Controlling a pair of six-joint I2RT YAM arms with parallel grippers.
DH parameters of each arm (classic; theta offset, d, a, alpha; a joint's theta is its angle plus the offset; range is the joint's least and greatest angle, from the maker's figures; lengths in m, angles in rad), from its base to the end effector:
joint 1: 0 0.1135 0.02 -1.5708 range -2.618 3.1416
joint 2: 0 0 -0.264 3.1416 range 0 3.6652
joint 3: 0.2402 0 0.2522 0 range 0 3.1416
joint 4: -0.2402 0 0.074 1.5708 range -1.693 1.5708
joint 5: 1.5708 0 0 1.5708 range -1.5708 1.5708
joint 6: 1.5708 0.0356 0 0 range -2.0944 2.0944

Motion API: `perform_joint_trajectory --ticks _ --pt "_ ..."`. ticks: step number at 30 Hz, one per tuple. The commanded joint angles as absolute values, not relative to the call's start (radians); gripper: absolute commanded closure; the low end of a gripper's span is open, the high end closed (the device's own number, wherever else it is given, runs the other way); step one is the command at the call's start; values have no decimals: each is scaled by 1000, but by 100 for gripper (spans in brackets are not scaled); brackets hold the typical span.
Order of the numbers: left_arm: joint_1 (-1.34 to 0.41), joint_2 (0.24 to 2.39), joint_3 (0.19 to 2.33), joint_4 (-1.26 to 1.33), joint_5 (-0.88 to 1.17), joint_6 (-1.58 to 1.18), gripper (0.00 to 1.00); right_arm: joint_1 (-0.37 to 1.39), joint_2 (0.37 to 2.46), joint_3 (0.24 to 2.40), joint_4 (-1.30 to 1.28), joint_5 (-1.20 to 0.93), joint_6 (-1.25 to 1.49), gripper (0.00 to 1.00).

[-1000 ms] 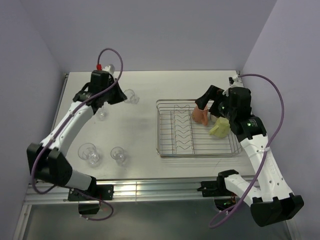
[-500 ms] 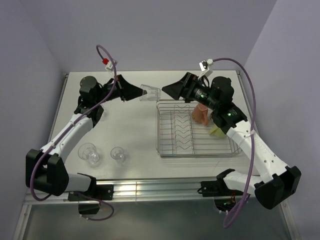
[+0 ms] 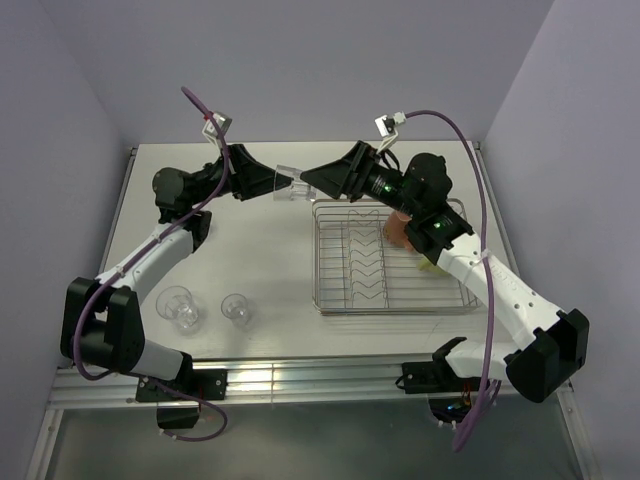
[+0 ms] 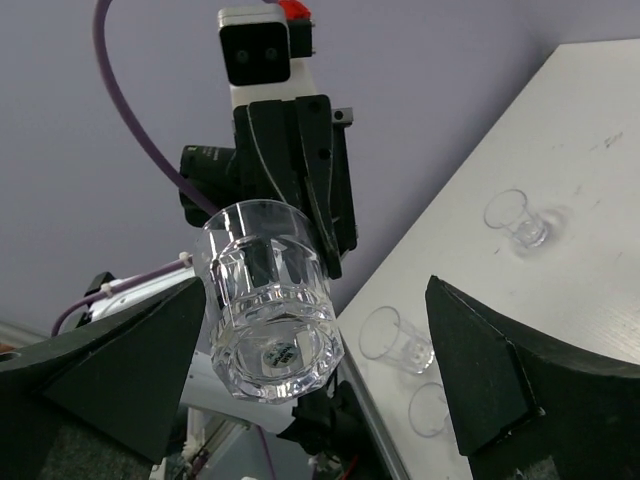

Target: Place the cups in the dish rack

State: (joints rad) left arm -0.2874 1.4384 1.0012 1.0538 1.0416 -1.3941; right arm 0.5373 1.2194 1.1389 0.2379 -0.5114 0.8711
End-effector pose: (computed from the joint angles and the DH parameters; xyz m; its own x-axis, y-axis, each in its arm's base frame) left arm 0.2862 -0.1166 0.3790 -0.7082 -0.3089 -0.6348 0.6898 -0.1114 -0.7154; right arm 0.2332 0.1592 0.4179 -0.5724 0.4356 -0.6947 -0.6579 0.2618 0.7062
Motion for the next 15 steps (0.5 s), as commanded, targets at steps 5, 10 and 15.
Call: perform_joint_trajectory --ticks 5,10,15 --pt "-287 1445 1002 1158 1054 -1428 100 577 1216 1152 362 -558 919 8" --pt "-287 1445 999 1143 1049 -1417 100 607 1220 1147 367 -557 916 17" --pt "-287 1442 996 1120 1043 -1394 100 621 1216 1147 344 -552 896 26"
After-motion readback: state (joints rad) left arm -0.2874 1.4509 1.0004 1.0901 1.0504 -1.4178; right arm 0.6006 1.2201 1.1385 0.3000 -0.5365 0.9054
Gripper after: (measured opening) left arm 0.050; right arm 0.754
